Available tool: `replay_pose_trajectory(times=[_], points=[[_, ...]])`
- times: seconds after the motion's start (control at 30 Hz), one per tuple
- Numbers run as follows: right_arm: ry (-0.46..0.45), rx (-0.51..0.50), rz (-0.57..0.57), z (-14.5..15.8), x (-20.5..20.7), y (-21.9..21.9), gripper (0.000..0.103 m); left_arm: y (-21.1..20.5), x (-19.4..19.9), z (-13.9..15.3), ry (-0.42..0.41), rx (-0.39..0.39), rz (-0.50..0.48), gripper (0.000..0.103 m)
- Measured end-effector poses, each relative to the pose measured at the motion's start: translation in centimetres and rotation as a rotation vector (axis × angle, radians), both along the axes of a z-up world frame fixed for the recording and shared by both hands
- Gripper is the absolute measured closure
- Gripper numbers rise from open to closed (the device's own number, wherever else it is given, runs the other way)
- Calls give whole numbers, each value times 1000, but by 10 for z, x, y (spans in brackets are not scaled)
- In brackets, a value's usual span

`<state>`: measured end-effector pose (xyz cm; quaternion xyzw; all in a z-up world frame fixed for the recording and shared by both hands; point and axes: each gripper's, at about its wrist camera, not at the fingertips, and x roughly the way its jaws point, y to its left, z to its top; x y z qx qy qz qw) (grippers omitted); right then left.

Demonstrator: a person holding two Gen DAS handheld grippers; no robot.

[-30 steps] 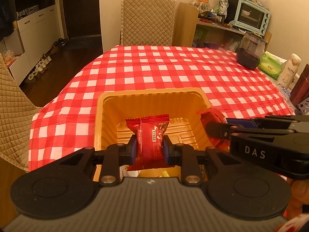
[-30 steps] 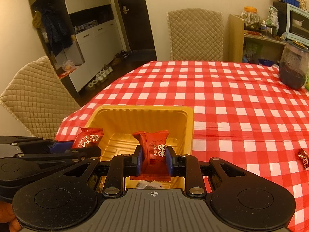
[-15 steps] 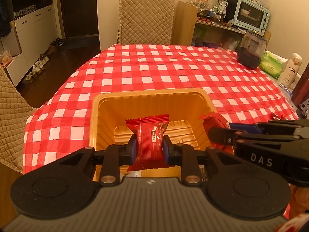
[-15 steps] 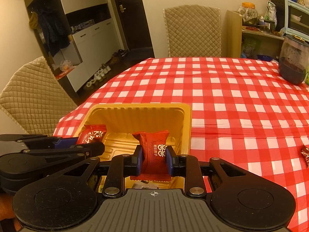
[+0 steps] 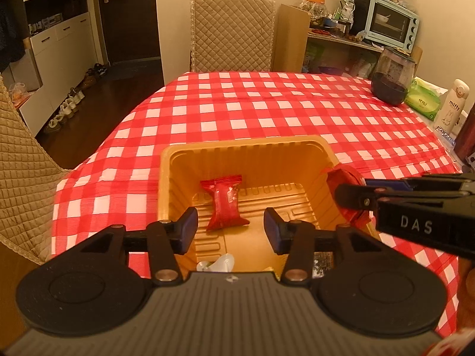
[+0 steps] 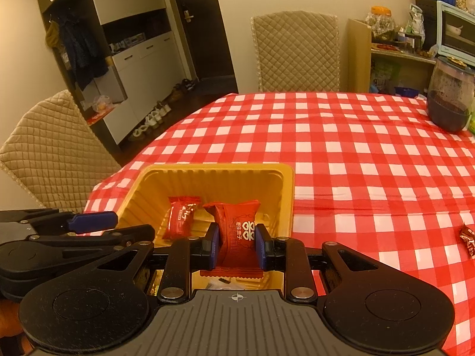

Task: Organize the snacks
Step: 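Open the left gripper in the tray while the right releases its red candy, then move both open grippers toward the small red candies beside the flask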

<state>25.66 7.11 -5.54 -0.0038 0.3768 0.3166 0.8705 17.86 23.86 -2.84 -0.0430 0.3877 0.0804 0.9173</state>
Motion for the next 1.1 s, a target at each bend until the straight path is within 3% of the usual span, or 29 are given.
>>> replay_pose_trajectory(times=[0.33,0.37,0.43,0.47,0.97,1.1], points=[[6,74,47,10,4,7,75,11,-19,9,-12,-3,42,56],[-5,76,42,13,3,6,73,12,-21,9,-13,-5,47,55],[-15,81,32,16,2,3,55,12,-26,11,-14,-7,57,49],[-13,90,26,17,2,0,54,11,-28,12,-15,-7,61,49],[14,79,-154,31,-44,-90,54,-31,-68,33,-42,-47,64,43],[12,72,-185,37,-65,-115,53,-50,-81,42,-56,-53,56,34]])
